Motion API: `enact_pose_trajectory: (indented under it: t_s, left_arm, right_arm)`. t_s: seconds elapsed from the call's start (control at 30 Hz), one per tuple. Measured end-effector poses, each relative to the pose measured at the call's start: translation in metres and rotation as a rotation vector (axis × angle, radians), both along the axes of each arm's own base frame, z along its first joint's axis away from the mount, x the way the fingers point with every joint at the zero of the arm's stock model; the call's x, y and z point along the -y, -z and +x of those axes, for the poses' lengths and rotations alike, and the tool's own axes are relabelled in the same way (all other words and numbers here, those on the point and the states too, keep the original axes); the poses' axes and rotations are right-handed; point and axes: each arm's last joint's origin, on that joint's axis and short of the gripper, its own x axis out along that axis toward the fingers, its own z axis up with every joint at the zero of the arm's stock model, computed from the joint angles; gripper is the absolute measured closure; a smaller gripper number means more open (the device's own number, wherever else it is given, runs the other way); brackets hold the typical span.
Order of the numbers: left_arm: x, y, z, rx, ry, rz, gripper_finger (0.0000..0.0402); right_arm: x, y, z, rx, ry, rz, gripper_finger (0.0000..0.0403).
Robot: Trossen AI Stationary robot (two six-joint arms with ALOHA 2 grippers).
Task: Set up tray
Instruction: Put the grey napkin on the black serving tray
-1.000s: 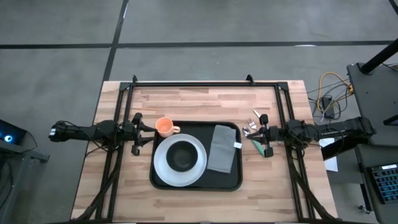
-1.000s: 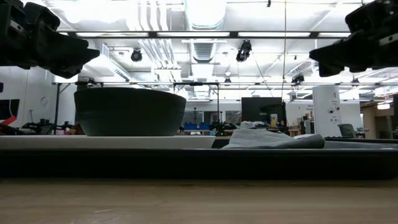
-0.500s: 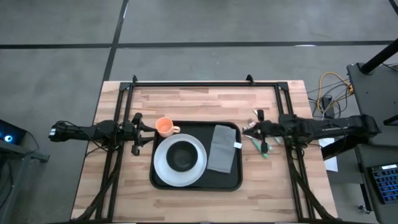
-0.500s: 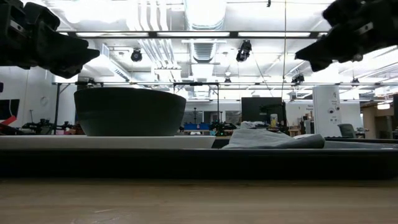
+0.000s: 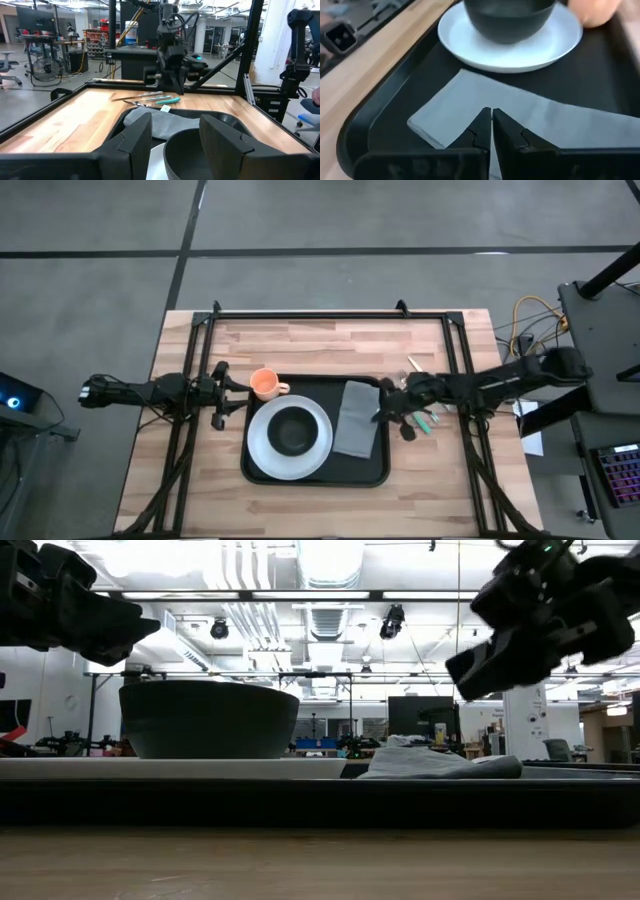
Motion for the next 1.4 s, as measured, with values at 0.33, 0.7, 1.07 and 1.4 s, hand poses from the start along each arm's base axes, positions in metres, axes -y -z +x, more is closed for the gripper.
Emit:
enact_pose_trajectory:
  t_s: [0.33,0.7,1.07,1.4]
  left_arm:
    - [0.000,0.000,0.000,0.000,0.000,0.000,0.0256]
    - [0.000,0.000,0.000,0.000,0.000,0.000,0.0256]
    - [0.000,0.000,0.000,0.000,0.000,0.000,0.0256]
    - [0.000,0.000,0.000,-0.001,0.000,0.000,0.0256]
  right_arm:
    - [-0.012,0.014,0.029,-0.081,-0.091,-0.031,0.0394]
    - [-0.028,0.029,0.063,-0.156,-0.153,-0.050,0.0394]
    - [-0.029,0.032,0.074,-0.178,-0.144,-0.056,0.0394]
    - [-0.027,0.038,0.070,-0.244,-0.101,-0.088,0.0394]
